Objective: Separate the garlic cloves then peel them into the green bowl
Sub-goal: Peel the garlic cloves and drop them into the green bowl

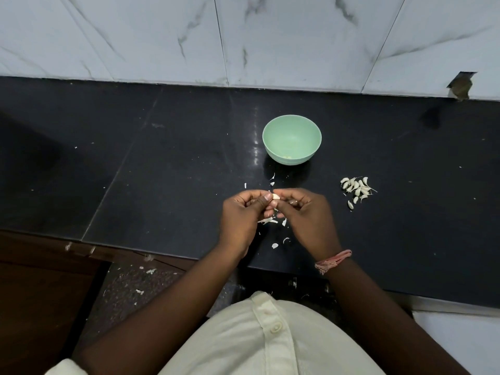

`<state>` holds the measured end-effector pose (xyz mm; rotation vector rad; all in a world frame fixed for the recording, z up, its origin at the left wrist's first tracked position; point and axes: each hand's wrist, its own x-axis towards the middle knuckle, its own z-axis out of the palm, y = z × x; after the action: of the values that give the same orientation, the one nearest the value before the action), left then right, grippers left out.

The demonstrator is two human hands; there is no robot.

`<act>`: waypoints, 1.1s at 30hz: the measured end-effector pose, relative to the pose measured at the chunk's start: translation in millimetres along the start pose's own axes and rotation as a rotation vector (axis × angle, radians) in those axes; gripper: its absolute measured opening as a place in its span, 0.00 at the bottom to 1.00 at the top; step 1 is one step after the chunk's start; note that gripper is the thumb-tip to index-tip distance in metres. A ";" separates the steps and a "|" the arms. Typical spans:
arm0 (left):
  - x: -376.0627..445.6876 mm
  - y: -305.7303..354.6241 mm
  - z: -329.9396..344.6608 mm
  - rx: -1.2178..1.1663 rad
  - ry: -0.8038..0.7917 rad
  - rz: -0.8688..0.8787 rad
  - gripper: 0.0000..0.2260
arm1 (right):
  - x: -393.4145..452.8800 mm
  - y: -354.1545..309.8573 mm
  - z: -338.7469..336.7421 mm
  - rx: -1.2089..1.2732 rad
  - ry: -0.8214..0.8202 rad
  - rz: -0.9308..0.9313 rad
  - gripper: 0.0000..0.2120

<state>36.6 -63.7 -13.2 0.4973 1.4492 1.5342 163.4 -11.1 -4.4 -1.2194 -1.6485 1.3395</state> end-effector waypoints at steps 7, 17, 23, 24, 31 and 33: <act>-5.7 -2.2 7.4 -0.050 -0.013 0.045 0.04 | -5.0 -6.1 6.5 0.095 0.121 0.070 0.06; -6.8 0.7 8.0 -0.034 0.045 0.125 0.06 | -2.8 -6.2 14.1 -0.079 0.135 -0.069 0.09; -7.6 0.9 7.7 -0.087 0.024 0.134 0.06 | -0.4 -1.2 9.1 -0.239 0.067 -0.166 0.11; -8.2 0.7 7.2 -0.098 0.017 0.129 0.06 | -0.3 -1.4 7.2 -0.251 0.050 -0.167 0.11; -4.9 -0.4 6.0 -0.176 -0.010 0.044 0.04 | -2.0 -7.0 1.4 -0.175 0.088 -0.118 0.07; -4.3 -1.0 6.3 -0.208 -0.026 0.026 0.04 | -4.1 -11.1 1.8 -0.137 0.097 -0.096 0.06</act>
<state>44.1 -63.9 -11.4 0.4104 1.2504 1.6709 160.4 -15.9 6.2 -1.2470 -1.7301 1.1075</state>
